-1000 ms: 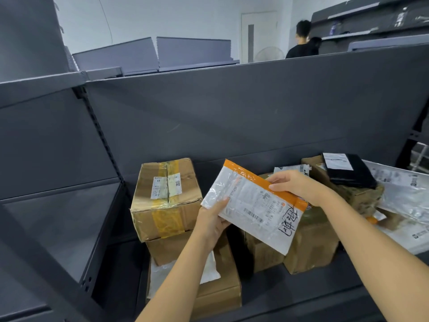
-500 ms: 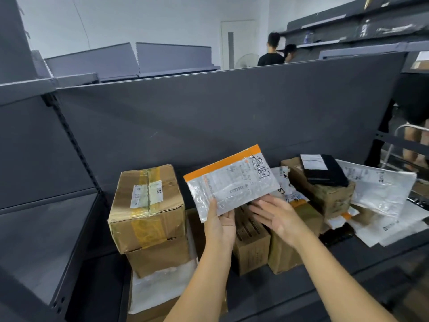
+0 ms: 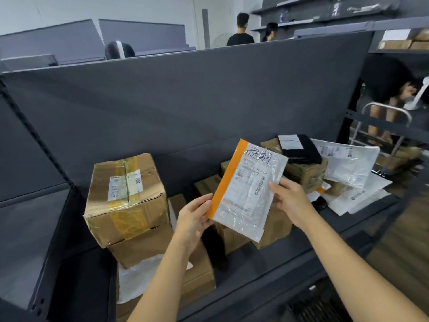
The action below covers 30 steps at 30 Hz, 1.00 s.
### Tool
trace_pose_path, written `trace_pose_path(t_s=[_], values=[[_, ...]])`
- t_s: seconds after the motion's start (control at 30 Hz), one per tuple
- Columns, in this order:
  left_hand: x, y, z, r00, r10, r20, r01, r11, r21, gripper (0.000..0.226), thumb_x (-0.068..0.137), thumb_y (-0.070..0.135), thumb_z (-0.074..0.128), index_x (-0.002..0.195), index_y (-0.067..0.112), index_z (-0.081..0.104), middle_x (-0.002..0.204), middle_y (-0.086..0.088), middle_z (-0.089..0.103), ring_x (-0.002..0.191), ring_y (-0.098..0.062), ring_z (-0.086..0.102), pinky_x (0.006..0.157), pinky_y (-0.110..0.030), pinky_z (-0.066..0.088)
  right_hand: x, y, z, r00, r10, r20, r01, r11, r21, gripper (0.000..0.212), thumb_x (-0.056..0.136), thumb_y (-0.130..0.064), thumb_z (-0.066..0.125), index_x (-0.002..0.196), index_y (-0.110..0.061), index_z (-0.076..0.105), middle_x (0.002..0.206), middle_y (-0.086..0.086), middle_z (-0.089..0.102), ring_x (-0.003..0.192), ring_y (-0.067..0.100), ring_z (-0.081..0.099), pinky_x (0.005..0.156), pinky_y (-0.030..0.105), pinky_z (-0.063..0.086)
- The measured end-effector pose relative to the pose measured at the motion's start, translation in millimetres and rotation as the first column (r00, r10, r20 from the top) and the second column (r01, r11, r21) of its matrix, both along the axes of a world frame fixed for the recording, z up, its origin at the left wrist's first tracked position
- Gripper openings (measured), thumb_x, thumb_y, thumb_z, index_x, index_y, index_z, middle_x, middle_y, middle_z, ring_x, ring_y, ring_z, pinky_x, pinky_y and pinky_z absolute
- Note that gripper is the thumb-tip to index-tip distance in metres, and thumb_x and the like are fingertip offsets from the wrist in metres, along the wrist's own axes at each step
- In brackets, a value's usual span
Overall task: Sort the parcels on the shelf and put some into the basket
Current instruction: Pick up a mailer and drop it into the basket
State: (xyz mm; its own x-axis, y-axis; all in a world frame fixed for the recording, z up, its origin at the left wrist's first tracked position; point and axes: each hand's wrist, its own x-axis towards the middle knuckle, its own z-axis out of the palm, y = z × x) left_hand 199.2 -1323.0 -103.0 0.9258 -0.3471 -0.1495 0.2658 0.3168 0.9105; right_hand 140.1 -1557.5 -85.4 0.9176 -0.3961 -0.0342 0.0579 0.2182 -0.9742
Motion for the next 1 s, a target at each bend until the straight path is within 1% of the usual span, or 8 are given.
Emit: trace_pose_path(t_s=[0.13,0.43,0.57,0.7,0.73,0.87,0.93,1.0], values=[[-19,-26,-13,0.976,-0.197,0.092,0.184,0.973,0.139,0.019,0.095,0.008,0.055,0.106,0.009,0.07,0.094,-0.007,0.076,0.085,-0.018,0.073,0.066,-0.025,0.057,-32,-10,-12,0.988,-0.145,-0.052,0.146,0.989,0.013,0.017,0.095,-0.013,0.055,0.106,-0.012,0.067,0.101,0.005,0.072,0.09,0.021,0.069,0.067,0.032,0.056],[-97,-134,-88,0.869,-0.489,-0.081,0.494,0.842,0.217,0.018,0.095,0.007,0.055,0.107,0.007,0.069,0.096,-0.007,0.075,0.086,-0.017,0.072,0.072,-0.029,0.059,-181,-53,-89,0.843,-0.471,-0.259,0.513,0.848,0.13,0.018,0.094,-0.01,0.055,0.107,-0.013,0.066,0.096,0.0,0.075,0.079,0.015,0.071,0.062,0.027,0.057],[-148,-188,-123,0.773,-0.607,-0.185,0.631,0.703,0.327,0.013,0.094,0.013,0.06,0.102,0.015,0.07,0.1,-0.009,0.072,0.093,-0.022,0.069,0.082,-0.036,0.058,-253,-79,-127,0.712,-0.592,-0.376,0.675,0.726,0.134,0.02,0.094,-0.009,0.055,0.112,-0.011,0.064,0.101,0.004,0.073,0.081,0.019,0.071,0.064,0.03,0.057],[-183,-240,-168,0.667,-0.715,-0.208,0.714,0.533,0.455,0.015,0.094,0.01,0.058,0.099,0.018,0.07,0.086,0.008,0.068,0.079,-0.002,0.065,0.075,-0.032,0.057,-305,-107,-169,0.594,-0.639,-0.489,0.773,0.621,0.127,0.021,0.093,-0.006,0.056,0.112,-0.008,0.063,0.103,0.01,0.071,0.081,0.022,0.069,0.064,0.031,0.057],[-191,-254,-181,0.629,-0.749,-0.205,0.729,0.478,0.489,0.018,0.094,0.008,0.058,0.107,0.013,0.068,0.09,0.006,0.068,0.081,0.001,0.065,0.08,-0.036,0.057,-317,-115,-180,0.565,-0.643,-0.517,0.791,0.6,0.119,0.02,0.092,-0.006,0.057,0.111,-0.008,0.064,0.101,0.01,0.071,0.08,0.022,0.068,0.063,0.03,0.057],[-222,-305,-237,0.563,-0.782,-0.269,0.759,0.36,0.543,0.036,0.095,-0.003,0.048,0.131,0.001,0.053,0.119,-0.013,0.066,0.112,-0.03,0.062,0.096,-0.043,0.049,-358,-145,-230,0.494,-0.616,-0.613,0.811,0.58,0.072,0.015,0.093,-0.005,0.056,0.101,-0.014,0.064,0.09,0.003,0.071,0.077,0.018,0.067,0.067,0.03,0.052],[-234,-328,-273,0.52,-0.791,-0.323,0.787,0.297,0.541,0.038,0.096,-0.004,0.044,0.133,0.002,0.051,0.13,-0.015,0.06,0.118,-0.027,0.058,0.1,-0.038,0.047,-372,-156,-261,0.473,-0.591,-0.654,0.813,0.579,0.065,0.014,0.094,-0.006,0.055,0.1,-0.015,0.064,0.086,0.0,0.07,0.076,0.017,0.065,0.067,0.029,0.049],[-246,-346,-305,0.472,-0.788,-0.396,0.822,0.23,0.522,0.039,0.098,-0.002,0.04,0.137,0.004,0.048,0.136,-0.012,0.055,0.121,-0.024,0.054,0.102,-0.034,0.044,-383,-162,-295,0.434,-0.567,-0.7,0.827,0.559,0.06,0.016,0.093,-0.005,0.055,0.106,-0.007,0.064,0.087,0.011,0.068,0.08,0.022,0.06,0.073,0.036,0.047]])
